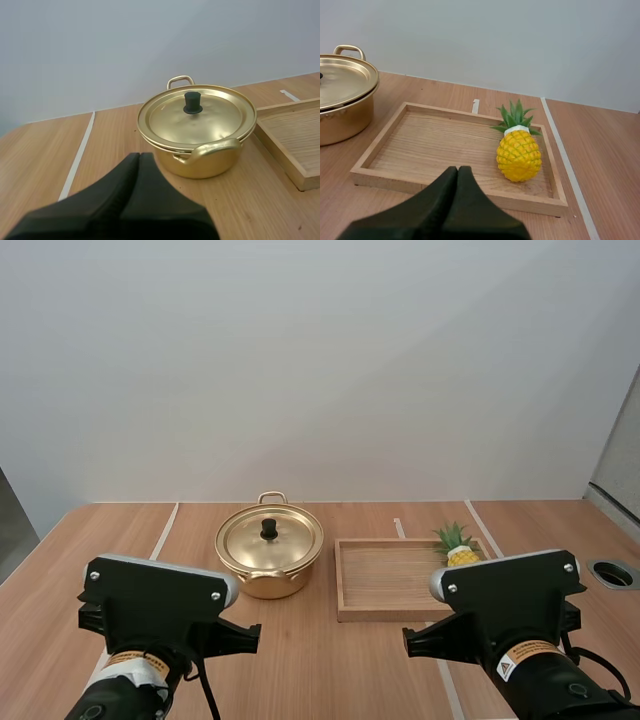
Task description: Open the pot, put the grape inside, and close it
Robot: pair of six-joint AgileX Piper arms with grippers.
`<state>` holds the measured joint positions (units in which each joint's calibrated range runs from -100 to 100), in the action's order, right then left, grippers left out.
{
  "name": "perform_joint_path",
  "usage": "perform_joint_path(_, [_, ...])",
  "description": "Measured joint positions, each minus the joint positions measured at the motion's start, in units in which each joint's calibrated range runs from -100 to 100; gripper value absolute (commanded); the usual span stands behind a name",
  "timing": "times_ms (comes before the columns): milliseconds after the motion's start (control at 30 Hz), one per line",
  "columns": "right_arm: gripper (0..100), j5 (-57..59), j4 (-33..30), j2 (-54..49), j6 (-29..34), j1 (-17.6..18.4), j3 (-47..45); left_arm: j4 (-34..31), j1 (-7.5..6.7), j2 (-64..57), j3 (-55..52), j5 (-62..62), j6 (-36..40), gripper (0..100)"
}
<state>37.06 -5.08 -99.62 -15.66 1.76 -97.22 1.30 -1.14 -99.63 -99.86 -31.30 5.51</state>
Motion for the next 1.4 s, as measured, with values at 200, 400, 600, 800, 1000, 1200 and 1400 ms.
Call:
perform_joint_path(200, [0, 0.0, 0.0, 0.0, 0.0, 0.0, 0.0, 0.0, 1.41, 0.0, 0.0, 0.0, 0.2, 0])
perform_joint_path(400, [0, 0.0, 0.0, 0.0, 0.0, 0.0, 0.0, 0.0, 1.32, 0.0, 0.0, 0.0, -2.3, 0])
perform_joint_path(600, [0, 0.0, 0.0, 0.0, 0.0, 0.0, 0.0, 0.0, 1.32, 0.0, 0.0, 0.0, -3.0, 0])
perform_joint_path(800, [0, 0.0, 0.0, 0.0, 0.0, 0.0, 0.0, 0.0, 1.32, 0.0, 0.0, 0.0, -3.0, 0])
perform_joint_path(1000, [0, -0.9, 0.0, 0.0, 0.0, 0.0, -2.2, 0.0, 1.32, 0.0, 0.0, 0.0, -3.0, 0])
perform_joint_path(1200, [0, -4.4, 1.9, 0.0, 2.1, 0.0, -2.6, 0.0, 1.32, 0.0, 0.0, 0.0, -3.0, 0])
perform_joint_path(1400, [0, -4.7, 2.2, 0.0, 3.3, 0.0, -2.6, 0.0, 1.32, 0.0, 0.0, 0.0, -3.0, 0])
